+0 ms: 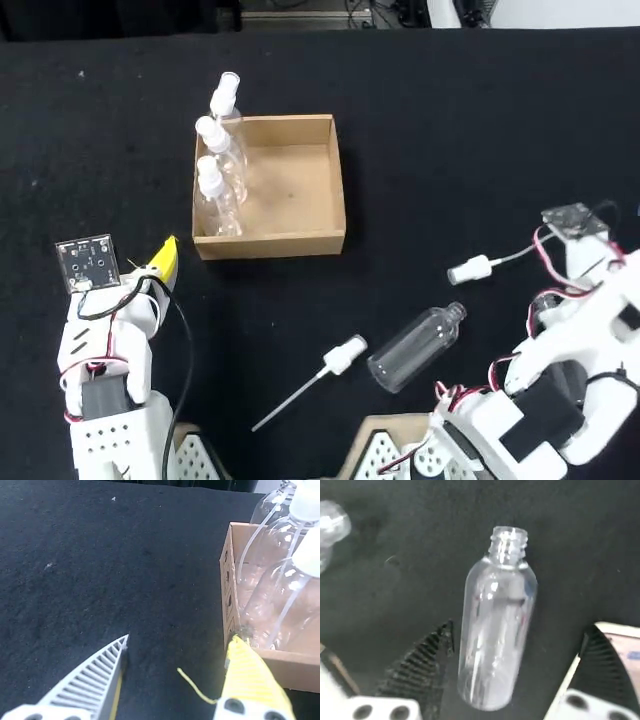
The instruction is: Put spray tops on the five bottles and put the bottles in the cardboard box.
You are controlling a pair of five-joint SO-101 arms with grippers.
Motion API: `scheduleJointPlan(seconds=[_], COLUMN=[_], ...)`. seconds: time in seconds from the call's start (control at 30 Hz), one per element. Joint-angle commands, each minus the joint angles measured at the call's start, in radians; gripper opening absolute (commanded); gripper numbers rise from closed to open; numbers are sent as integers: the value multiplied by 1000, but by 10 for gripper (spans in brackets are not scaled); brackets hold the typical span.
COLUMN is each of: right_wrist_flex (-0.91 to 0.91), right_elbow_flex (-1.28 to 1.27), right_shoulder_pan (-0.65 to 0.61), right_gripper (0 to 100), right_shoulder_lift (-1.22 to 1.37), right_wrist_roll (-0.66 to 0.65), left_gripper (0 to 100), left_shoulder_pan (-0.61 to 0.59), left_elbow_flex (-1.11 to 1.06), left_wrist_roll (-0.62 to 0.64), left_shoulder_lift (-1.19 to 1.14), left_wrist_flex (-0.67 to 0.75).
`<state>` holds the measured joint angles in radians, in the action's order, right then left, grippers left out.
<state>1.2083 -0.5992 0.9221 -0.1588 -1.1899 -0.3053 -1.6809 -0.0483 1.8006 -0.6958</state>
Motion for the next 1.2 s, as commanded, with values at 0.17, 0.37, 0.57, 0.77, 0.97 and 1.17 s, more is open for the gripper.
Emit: scheduleJointPlan(seconds=[0.17, 0.37, 0.57, 0.77, 0.97, 1.17], right_wrist_flex=[-226, -250, -213, 35, 87, 84], right_elbow_flex=[-163, -202, -116, 111, 142, 140], right_shoulder_pan=[-14, -15, -20, -46, -97, -103], right_gripper=[346, 144, 12, 10, 10, 10], right_shoulder_lift=[1, 1, -35, -174, -321, -387], right_wrist_roll=[9, 6, 11, 126, 281, 385], left_gripper=[278, 278, 278, 278, 278, 278], left_shoulder_pan=[-8, -10, -10, -12, 12, 85], left_elbow_flex=[-19, -19, -19, -15, 213, 478], left_wrist_roll=[-9, -9, -9, -9, -129, -275], left_shoulder_lift=[11, 11, 11, 11, 11, -2], left_wrist_flex=[-5, -5, -5, -8, -232, -430])
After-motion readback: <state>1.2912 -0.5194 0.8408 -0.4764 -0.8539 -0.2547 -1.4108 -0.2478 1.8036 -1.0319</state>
